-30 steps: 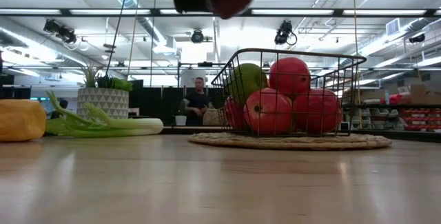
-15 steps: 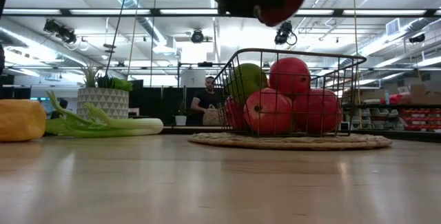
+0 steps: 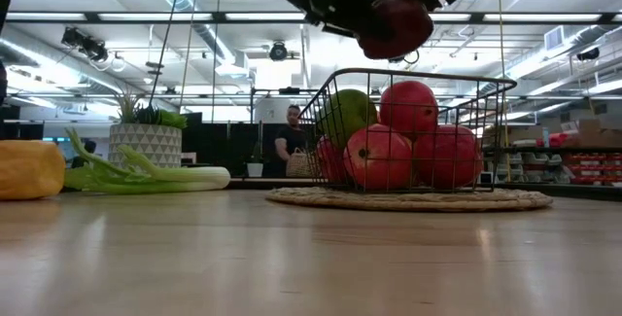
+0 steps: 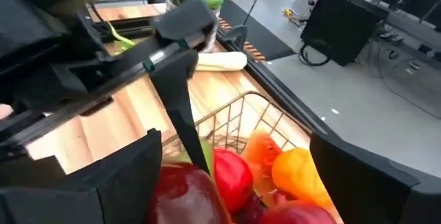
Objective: Build produce basket
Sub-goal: Put the dark red apple into the wire basket, then put the orange into the wire basket
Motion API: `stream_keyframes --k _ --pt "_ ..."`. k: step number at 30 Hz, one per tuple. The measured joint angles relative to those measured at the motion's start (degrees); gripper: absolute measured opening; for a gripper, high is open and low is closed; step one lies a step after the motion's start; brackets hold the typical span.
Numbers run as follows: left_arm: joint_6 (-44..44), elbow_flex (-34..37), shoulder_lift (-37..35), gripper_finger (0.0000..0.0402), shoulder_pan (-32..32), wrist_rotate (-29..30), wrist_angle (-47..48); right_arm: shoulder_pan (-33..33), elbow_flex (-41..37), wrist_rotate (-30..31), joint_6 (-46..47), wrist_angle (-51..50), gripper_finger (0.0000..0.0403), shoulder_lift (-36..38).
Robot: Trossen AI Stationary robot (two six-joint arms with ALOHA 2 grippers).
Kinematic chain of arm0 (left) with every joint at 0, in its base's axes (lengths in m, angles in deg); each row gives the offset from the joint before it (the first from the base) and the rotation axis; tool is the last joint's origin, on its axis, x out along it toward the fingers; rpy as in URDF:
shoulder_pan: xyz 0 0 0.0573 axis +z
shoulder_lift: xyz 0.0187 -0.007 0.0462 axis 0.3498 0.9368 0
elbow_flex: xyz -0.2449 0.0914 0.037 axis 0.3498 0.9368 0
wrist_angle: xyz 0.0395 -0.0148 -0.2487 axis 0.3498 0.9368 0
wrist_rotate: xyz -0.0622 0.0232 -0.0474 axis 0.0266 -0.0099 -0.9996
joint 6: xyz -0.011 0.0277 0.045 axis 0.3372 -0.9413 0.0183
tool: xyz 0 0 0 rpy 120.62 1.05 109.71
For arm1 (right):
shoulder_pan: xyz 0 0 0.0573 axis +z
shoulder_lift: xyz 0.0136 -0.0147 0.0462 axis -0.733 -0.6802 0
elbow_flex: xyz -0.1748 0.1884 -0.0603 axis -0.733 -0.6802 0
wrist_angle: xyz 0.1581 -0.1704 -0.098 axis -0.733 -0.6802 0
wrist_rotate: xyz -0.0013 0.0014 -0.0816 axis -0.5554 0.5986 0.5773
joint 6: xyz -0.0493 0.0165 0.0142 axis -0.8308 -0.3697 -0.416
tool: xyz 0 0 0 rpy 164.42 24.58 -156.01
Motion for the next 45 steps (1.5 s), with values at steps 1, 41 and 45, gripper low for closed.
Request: stream_keyframes --k 1,41,45 --pt "-0.53 0.00 0.00 0.0362 0.00 0.36 -0.20 -0.03 -0.06 0.20 -0.33 -0.35 0.0374 -0.02" --pt "61.32 -0.22 -12.38 0.0396 -26.68 -5.20 66.54 18.68 -1.79 -1.83 7.22 7.97 0.0374 -5.67" --pt "67.91 -0.22 -12.37 0.0396 -34.86 -6.62 67.57 20.19 -1.79 -1.95 7.52 9.59 0.0374 -9.27"
